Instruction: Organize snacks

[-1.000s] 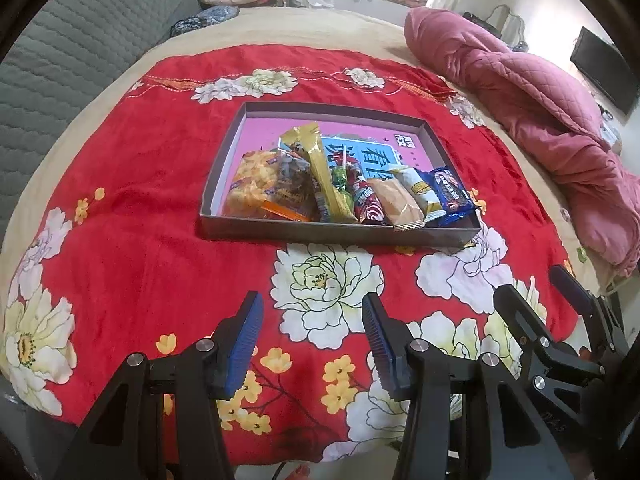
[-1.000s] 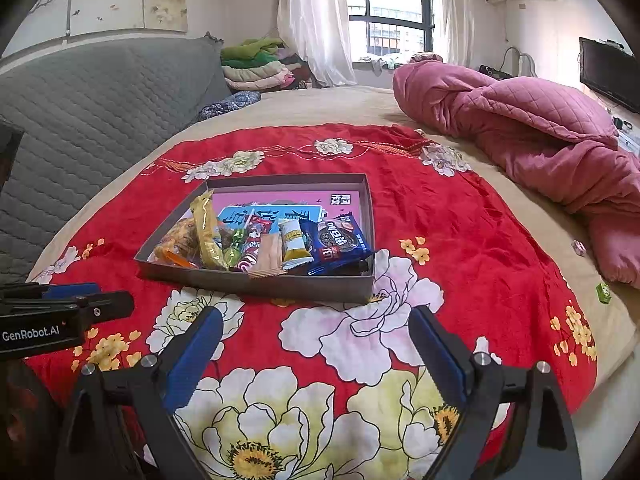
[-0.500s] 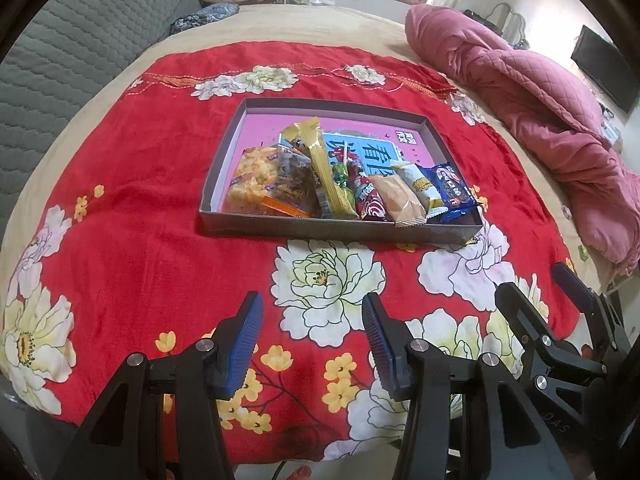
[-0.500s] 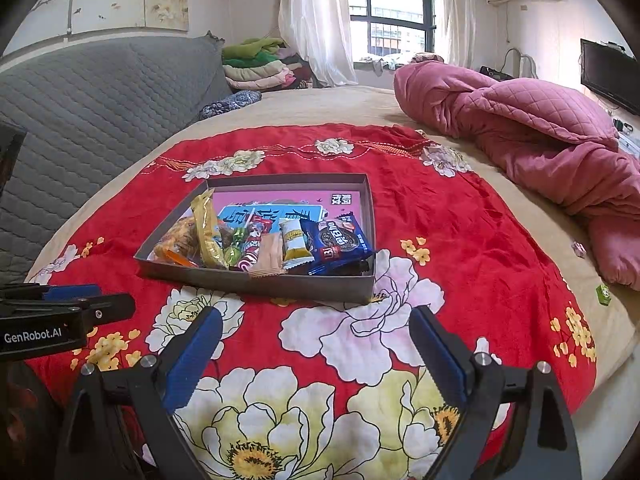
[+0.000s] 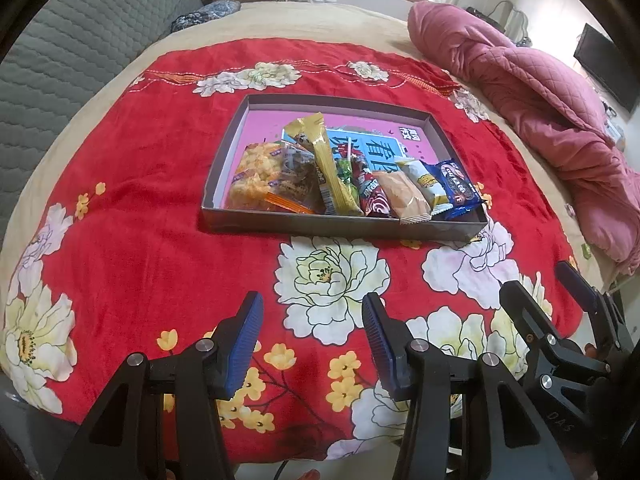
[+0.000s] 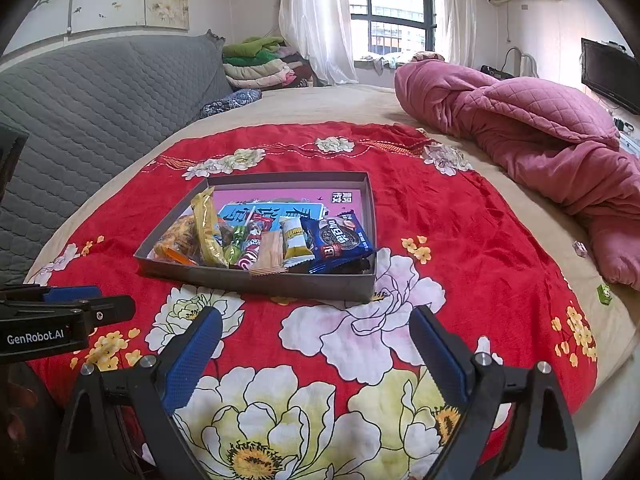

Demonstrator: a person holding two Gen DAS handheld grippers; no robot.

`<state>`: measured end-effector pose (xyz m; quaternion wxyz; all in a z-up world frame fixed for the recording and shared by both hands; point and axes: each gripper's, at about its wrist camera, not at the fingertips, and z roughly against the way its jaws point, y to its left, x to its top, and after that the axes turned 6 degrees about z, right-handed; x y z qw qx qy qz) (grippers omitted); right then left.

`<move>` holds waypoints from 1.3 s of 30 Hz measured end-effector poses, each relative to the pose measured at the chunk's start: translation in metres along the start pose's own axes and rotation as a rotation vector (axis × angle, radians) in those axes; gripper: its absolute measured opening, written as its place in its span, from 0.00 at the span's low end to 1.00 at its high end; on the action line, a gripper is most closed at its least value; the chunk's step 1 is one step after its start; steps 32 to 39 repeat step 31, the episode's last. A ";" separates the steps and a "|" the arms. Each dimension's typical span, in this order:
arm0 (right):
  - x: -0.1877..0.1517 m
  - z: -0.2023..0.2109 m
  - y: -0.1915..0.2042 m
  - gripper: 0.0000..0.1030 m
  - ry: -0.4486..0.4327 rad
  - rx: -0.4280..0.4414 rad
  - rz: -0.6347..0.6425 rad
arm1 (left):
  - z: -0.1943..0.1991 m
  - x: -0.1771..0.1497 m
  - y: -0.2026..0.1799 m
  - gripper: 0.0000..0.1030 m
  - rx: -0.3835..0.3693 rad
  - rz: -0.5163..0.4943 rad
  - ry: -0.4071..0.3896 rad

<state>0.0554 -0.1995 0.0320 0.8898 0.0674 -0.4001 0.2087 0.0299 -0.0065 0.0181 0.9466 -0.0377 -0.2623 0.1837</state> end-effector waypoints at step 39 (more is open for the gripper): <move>-0.002 -0.007 -0.005 0.92 0.006 0.004 -0.016 | -0.021 -0.002 0.016 0.51 0.056 0.017 0.007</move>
